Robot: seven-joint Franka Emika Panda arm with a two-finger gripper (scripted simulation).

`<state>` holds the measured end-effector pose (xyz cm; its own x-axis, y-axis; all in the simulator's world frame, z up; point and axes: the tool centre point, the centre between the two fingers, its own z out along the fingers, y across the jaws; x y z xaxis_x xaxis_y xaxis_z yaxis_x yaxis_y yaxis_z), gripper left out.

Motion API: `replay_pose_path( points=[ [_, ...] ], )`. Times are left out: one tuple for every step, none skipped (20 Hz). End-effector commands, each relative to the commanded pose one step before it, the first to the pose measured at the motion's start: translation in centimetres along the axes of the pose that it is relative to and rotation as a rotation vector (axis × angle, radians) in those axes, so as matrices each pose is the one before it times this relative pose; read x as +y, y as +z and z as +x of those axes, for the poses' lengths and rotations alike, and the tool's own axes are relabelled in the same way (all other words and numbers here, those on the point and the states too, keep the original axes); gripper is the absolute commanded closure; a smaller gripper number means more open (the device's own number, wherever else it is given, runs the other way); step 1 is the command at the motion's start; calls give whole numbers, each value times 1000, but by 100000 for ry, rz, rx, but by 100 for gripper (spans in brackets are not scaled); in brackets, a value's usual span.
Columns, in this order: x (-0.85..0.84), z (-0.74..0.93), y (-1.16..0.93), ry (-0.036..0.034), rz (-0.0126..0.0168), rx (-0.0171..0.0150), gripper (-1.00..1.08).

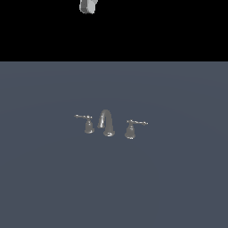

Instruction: Turn on the faucet by rotating a designated handle.

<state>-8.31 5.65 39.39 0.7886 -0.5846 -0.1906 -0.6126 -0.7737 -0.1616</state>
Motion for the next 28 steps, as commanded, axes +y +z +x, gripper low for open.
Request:
replay_pose_path(
  points=[
    [-1279, 1082, 1782, 7521, 401, -1280, 108],
    [-503, 391, 729, 2985, 28, -389, 108],
    [-501, 375, 742, 3000, -13, -336, 108],
    [-499, 358, 754, 3014, -51, -280, 108],
    [-496, 342, 765, 3026, -85, -221, 108],
    [-493, 326, 775, 3035, -114, -161, 108],
    [-488, 310, 785, 3043, -140, -99, 108],
    [-484, 293, 795, 3047, -162, -35, 108],
    [-479, 278, 803, 3052, -180, 30, 108],
    [-473, 262, 811, 3053, -194, 97, 108],
    [-467, 247, 819, 3052, -203, 164, 108],
    [-460, 231, 825, 3049, -207, 231, 108],
    [-453, 216, 831, 3044, -207, 299, 108],
    [-445, 201, 836, 3038, -203, 367, 108],
    [-437, 187, 840, 3029, -195, 434, 108],
    [-428, 172, 844, 3018, -181, 501, 108],
    [-419, 158, 847, 3006, -164, 567, 108],
    [-409, 144, 849, 2991, -142, 631, 108],
    [-400, 131, 850, 2975, -116, 694, 108],
    [-390, 117, 851, 2956, -85, 755, 108],
    [-379, 104, 850, 2937, -51, 815, 108],
    [-369, 92, 849, 2916, -12, 872, 108],
    [-358, 79, 848, 2891, 30, 926, 108],
    [-346, 67, 845, 2867, 76, 977, 108],
    [-335, 55, 842, 2841, 126, 1025, 108],
    [-323, 43, 837, 2812, 179, 1070, 108],
    [-312, 32, 832, 2783, 235, 1112, 108],
    [-300, 21, 827, 2752, 294, 1150, 108]
  ],
)
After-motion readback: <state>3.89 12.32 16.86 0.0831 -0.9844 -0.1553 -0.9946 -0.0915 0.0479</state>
